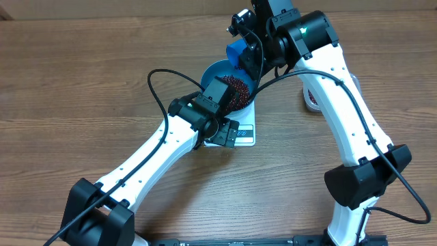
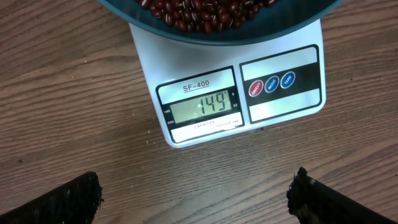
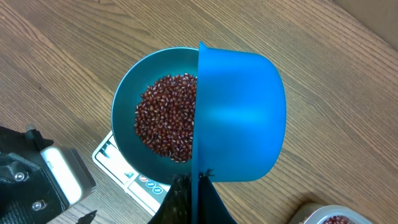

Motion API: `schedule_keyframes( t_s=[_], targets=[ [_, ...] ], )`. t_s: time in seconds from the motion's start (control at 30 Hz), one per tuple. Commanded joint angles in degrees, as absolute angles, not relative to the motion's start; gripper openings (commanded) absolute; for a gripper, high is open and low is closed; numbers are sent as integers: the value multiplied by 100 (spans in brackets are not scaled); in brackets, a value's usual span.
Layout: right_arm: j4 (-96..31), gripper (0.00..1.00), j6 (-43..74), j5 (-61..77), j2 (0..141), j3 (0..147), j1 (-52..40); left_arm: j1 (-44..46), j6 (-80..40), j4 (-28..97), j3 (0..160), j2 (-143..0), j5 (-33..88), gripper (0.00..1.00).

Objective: Scoop item into bowl and weigh 150g on scale
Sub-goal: 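Tip a few beans from the scoop into the bowl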

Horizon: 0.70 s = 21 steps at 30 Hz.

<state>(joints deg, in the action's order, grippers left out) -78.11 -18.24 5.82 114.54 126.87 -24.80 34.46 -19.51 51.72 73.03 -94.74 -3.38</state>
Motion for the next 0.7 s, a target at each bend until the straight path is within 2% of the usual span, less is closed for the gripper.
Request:
schedule_keyframes(
  t_s=[0.0,0.67],
  targets=[
    [-7776,4,-1809,655,11391,12827,-2473,3452,-1992,5179,7365,-9439,-294,99],
    [-7697,4,-1933,913,11391,12827,-2464,3452,-1992,5179,7365,-9439,-294,100]
  ],
)
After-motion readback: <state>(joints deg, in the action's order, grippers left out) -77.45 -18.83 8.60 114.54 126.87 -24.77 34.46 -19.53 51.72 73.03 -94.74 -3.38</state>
